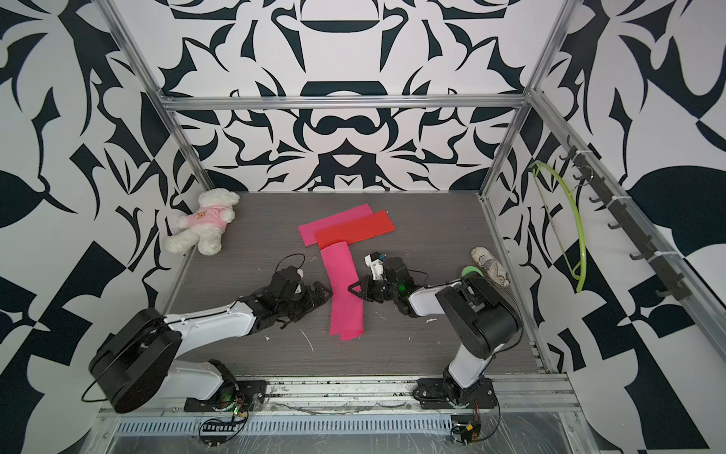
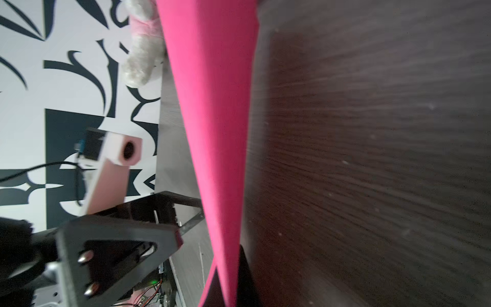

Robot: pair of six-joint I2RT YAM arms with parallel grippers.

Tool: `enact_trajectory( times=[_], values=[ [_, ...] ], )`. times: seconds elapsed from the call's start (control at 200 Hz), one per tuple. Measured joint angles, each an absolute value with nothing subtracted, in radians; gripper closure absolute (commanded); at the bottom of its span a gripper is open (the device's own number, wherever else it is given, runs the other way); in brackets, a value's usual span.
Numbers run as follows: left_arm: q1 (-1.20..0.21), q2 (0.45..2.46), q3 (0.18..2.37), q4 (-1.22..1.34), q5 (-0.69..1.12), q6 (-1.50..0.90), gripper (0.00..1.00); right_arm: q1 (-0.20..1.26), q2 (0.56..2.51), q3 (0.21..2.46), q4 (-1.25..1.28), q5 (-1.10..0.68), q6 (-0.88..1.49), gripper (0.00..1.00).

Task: Fold the rectangular paper in half along the long edge
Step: Pick up the paper from the center of the board.

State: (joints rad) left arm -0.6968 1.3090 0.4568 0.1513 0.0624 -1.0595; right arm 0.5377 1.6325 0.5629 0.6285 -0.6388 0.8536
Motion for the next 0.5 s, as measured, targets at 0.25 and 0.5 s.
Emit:
enact_trajectory(
  times=[0.25,0.5],
  values=[
    [-0.701,0.92,0.284,0.281,-0.022,-0.996,0.01,0.535,1.465,0.563,0.638,-0.681,0.832,1.0],
    [-0.7,0.821,0.205,0.569,0.008,-0.975,0.01,0.532,1.395,0.585,0.725,-0.78,0.867,1.0]
  ],
)
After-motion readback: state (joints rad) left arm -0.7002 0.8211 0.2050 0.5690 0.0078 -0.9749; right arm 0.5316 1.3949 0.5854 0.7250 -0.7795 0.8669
